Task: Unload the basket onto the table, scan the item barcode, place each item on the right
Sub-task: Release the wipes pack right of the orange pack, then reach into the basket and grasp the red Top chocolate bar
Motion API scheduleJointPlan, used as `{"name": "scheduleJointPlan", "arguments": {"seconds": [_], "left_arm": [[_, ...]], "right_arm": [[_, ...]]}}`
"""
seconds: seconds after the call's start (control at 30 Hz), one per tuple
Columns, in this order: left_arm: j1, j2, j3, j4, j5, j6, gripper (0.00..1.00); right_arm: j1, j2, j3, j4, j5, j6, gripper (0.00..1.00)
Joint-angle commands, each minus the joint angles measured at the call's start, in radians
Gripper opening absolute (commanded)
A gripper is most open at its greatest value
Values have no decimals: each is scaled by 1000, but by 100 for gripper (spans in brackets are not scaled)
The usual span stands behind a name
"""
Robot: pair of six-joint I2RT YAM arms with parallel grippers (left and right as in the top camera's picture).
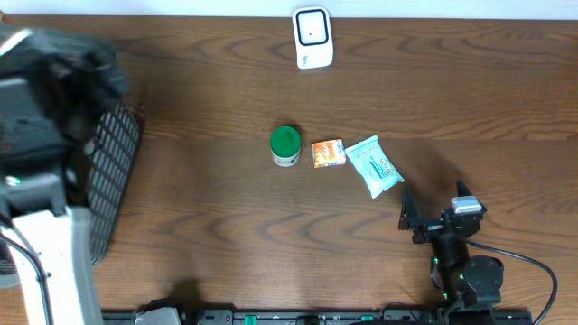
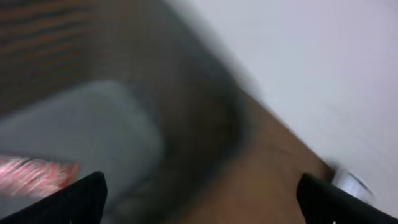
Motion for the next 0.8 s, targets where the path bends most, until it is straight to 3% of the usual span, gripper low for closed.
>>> {"name": "scheduleJointPlan", "arguments": {"seconds": [0.0,0.2,0.47,0.63,0.77], "left_arm": [[191,86,-33,-92,-33,-269,98],[343,238,-43,-129,-30,-283,99],[372,464,-42,-112,-30,-286,99],[388,584,-42,-126,-29,-479,91],[402,660,-42,-123,-29,-538,90]], "right_arm": [[-4,-5,-1,-4,1,-11,99],[-4,-5,-1,-4,1,-11,99],[-4,-5,-1,-4,1,-11,99],[-4,-5,-1,-4,1,-11,99],[-4,-5,-1,-4,1,-11,99]]}}
